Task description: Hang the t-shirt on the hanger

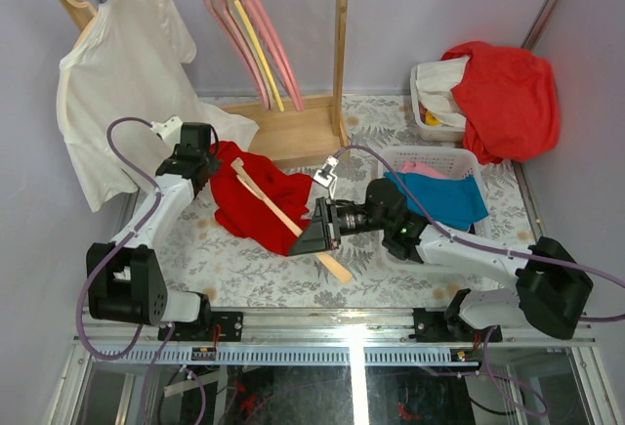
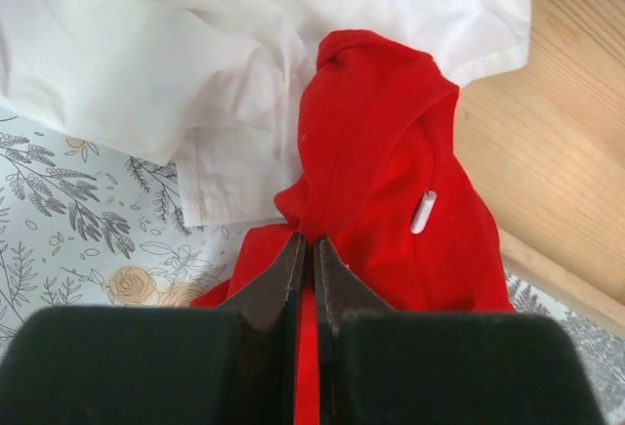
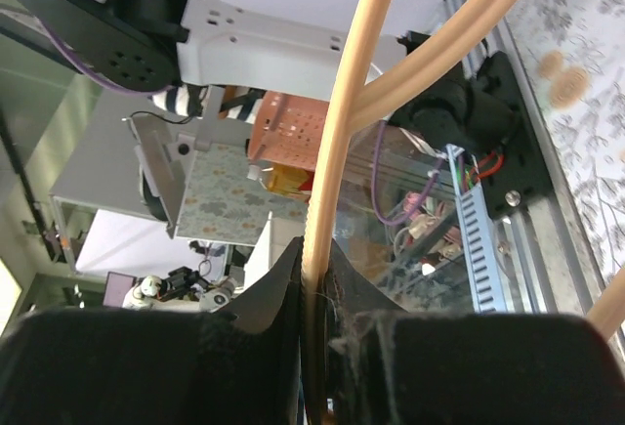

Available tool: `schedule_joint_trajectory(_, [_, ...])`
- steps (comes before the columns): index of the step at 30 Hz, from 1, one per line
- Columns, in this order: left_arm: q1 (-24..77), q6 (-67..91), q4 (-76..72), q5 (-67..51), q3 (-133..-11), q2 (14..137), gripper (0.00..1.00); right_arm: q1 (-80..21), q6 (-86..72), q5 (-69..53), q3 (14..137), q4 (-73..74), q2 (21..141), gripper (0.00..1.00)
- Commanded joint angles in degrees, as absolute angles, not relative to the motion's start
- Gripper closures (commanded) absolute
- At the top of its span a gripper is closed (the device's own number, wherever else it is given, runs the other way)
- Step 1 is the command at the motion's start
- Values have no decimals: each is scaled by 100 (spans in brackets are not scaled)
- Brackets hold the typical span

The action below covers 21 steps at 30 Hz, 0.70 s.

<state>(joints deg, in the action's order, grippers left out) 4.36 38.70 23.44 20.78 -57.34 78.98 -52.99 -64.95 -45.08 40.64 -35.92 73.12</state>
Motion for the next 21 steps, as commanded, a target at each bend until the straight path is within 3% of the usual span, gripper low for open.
schedule_joint_trajectory(1, [468,3854,2281,1829,-5832,7646,100,-5253,-6994,-4997,4596,-4959,7765,100])
schedule_joint_trajectory(16, [1041,3876,2653,1535,-6454,7237,100,-5170,-9659,-5191,4658,-9465,10257,100])
schedule_joint_trajectory(21, [1323,3925,2923,1470,-6695,6990,100,-5140,-9678,-5149,4781,-9715,10483,100])
